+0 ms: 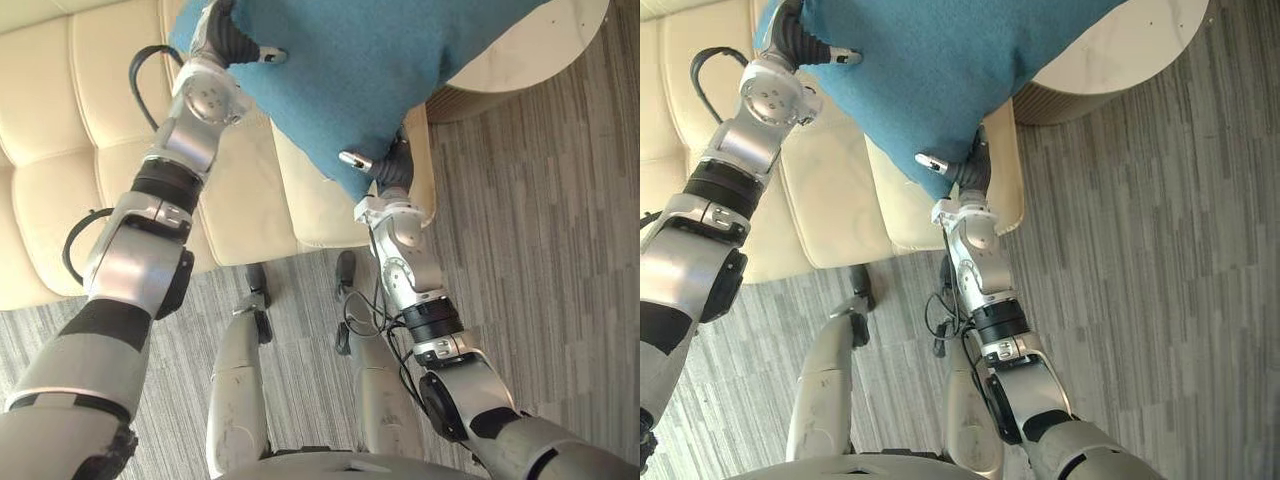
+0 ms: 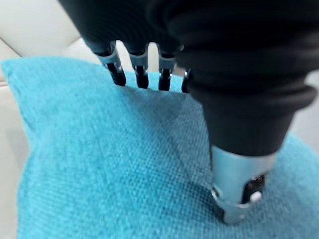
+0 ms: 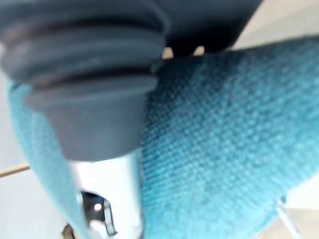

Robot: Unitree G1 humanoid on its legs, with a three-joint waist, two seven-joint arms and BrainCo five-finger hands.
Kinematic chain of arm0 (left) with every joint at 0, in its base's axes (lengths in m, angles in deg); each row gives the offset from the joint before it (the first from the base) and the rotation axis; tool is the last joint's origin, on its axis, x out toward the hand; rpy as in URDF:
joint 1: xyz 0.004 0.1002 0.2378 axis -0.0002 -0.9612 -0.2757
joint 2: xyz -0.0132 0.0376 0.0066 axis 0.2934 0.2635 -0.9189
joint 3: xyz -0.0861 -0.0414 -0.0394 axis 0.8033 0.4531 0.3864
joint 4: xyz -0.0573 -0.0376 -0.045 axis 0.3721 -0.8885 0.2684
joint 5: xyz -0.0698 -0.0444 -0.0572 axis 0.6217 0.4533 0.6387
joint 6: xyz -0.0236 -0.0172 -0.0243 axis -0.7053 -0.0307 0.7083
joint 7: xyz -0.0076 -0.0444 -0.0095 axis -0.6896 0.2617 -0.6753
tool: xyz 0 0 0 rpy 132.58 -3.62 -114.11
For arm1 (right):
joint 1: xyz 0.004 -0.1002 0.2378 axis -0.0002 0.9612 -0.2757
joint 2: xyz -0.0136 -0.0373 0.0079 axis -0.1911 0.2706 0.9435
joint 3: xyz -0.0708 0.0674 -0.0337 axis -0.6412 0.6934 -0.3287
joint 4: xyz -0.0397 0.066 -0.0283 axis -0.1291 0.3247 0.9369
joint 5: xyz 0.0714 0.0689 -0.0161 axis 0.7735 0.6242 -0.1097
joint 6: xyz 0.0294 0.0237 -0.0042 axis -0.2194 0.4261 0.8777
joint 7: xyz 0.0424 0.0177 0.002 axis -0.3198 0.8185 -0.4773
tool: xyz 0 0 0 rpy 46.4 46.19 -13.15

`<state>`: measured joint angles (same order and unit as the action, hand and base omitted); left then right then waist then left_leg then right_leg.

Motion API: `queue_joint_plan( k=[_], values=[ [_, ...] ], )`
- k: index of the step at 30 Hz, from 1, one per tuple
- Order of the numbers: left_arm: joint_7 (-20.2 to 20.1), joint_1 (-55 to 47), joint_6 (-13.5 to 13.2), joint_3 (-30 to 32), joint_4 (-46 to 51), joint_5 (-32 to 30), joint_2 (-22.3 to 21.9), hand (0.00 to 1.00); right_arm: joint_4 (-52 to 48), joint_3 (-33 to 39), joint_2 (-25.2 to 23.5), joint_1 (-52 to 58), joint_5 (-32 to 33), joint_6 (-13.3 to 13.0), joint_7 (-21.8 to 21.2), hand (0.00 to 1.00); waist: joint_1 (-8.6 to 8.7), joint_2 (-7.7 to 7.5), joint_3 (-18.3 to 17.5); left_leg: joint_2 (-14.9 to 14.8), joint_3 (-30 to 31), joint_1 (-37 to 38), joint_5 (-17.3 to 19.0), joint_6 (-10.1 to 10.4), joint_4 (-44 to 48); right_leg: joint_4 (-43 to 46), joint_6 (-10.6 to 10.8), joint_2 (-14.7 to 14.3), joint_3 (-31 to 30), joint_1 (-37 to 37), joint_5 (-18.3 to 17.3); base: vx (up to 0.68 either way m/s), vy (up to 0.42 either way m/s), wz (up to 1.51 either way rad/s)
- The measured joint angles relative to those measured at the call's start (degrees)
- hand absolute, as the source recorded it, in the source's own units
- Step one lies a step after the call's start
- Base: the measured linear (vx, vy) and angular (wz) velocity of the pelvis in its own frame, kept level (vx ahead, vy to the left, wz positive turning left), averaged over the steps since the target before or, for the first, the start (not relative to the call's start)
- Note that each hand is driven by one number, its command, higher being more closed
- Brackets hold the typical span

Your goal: Pick up cushions and gather them together orderly.

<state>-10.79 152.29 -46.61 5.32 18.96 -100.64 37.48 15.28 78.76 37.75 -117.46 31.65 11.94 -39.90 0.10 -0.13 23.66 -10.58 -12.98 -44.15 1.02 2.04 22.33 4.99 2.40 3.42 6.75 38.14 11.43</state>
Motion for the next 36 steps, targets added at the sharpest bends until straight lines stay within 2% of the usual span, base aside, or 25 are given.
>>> queue_joint_plan(
  k=[5,8,10,13,17,23,29,36],
  values=[
    [-0.6,0.95,-0.02,-0.04,0.9,-0.57,0.48,1.0,-2.13,0.06,0.19,-1.62,0.01,-0.01,0.16,1.0,-0.16,-0.05,0.14,-0.47,-0.15,-3.03,-0.1,-0.11,0.67,0.14,-0.17,-0.2,0.25,2.69,0.37,-0.03,-0.032,0.0],
    [-0.6,0.94,-0.03,-0.13,1.75,1.23,1.28,1.0,-2.14,0.27,0.22,-2.76,0.02,-0.01,0.93,1.0,-0.14,-0.06,0.15,-0.46,-0.21,-3.8,-0.49,-0.46,0.64,0.16,-0.14,-0.18,0.27,3.48,0.46,0.0,-0.011,0.0],
    [-0.58,0.94,-0.15,-0.17,3.31,4.0,1.99,1.0,-2.74,1.34,0.35,-2.96,0.04,-0.01,1.41,1.0,-0.27,-0.07,0.16,-0.44,-0.18,-4.11,-0.61,-0.4,0.52,0.18,-0.14,-0.16,0.33,3.77,0.46,0.0,-0.018,0.01],
    [-0.15,0.75,-1.81,-0.17,5.68,14.36,3.1,1.0,-3.85,3.36,0.86,-3.0,0.22,-0.01,2.07,1.0,-0.1,-0.07,0.15,-0.32,0.26,-4.37,-0.9,-0.26,0.1,0.18,-0.15,-0.15,0.81,3.9,0.45,0.0,-0.025,0.04],
    [0.67,0.1,-2.71,-0.16,7.93,18.07,3.06,1.0,-3.84,4.43,0.84,-3.13,0.76,-0.01,2.37,1.0,0.29,-0.07,0.15,0.19,0.48,-3.97,-2.08,-0.15,-1.27,0.16,-0.15,0.17,1.54,3.9,0.45,0.01,-0.036,0.11],
    [1.38,-4.14,-3.72,-0.6,12.75,22.08,1.63,1.0,-3.8,4.27,0.69,-4.56,1.31,-0.02,2.41,1.0,0.44,-0.07,0.15,0.87,0.33,-0.98,-4.14,0.31,-5.18,-0.1,-0.24,0.4,1.78,2.45,0.39,0.0,-0.046,0.06],
    [2.13,-7.42,-4.96,-0.53,19.99,24.38,-0.03,1.0,-3.8,2.71,0.66,-3.74,1.29,-0.03,2.08,1.0,0.37,-0.08,0.15,0.98,-0.03,2.62,-4.36,0.85,-7.59,-0.31,-0.76,0.47,2.2,-0.43,-0.17,0.01,-0.057,0.06],
    [4.23,-15.51,-6.93,0.84,28.66,25.58,-1.12,1.0,-3.83,2.24,0.64,4.56,1.2,-0.02,1.79,1.0,0.2,-0.1,0.12,1.51,0.01,10.55,-5.07,0.7,-9.69,1.47,-0.78,0.86,3.16,-6.9,-3.13,0.06,-0.049,0.09]
  ],
)
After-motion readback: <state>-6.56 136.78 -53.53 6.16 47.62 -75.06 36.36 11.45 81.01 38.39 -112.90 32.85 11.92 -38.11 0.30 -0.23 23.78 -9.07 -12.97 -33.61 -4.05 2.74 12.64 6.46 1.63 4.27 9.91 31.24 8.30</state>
